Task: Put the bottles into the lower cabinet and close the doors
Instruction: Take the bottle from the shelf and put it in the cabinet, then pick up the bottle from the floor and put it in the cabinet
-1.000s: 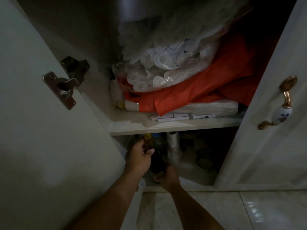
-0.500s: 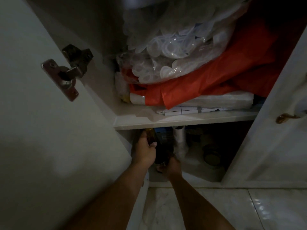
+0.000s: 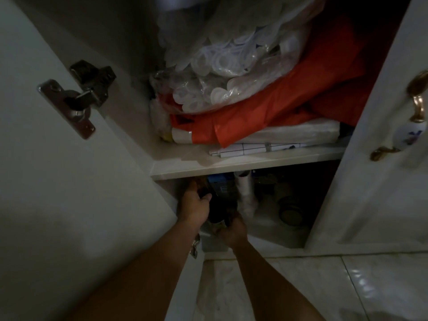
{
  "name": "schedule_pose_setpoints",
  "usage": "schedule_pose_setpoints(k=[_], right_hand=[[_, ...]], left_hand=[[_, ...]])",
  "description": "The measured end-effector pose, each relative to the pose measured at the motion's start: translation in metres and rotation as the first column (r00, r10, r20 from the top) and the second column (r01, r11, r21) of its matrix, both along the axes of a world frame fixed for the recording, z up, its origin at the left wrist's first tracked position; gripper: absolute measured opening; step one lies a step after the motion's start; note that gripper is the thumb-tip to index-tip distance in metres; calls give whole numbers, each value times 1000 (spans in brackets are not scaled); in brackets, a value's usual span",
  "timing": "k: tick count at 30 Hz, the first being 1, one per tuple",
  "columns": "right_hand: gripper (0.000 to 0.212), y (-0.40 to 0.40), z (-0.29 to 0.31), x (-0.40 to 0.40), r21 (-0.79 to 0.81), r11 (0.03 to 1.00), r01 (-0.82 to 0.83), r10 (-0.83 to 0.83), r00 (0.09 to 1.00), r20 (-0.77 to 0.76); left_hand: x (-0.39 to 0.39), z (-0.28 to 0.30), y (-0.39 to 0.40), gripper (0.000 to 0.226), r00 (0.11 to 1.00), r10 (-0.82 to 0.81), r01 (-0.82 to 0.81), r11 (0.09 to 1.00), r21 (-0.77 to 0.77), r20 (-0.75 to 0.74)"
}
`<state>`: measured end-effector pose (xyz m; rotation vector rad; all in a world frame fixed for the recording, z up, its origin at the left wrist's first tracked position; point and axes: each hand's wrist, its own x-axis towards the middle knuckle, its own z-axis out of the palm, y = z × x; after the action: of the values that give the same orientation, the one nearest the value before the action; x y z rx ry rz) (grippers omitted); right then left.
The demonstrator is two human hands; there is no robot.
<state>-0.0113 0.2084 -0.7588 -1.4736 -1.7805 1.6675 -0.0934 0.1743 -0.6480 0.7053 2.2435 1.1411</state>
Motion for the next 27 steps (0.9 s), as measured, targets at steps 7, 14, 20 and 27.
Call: schedule_pose_setpoints(k=[7, 14, 20, 27], right_hand=[[28, -26, 43, 55, 63, 998, -18, 17, 1000, 5], [56, -36, 112, 152, 160, 974, -159, 129, 975, 179], [38, -33, 177, 264, 295, 955, -37, -58, 949, 309], [48, -46, 217, 376, 630, 731, 262, -534, 795, 289]], left_hand=[[28, -26, -40, 50, 1000, -15, 6, 907, -421, -18], [95, -28, -60, 49, 894, -424, 402, 610, -683, 147], [178, -19, -35, 59, 650, -669, 681, 303, -667, 360], [292, -15, -16, 94, 413, -880, 869, 305, -390, 232]])
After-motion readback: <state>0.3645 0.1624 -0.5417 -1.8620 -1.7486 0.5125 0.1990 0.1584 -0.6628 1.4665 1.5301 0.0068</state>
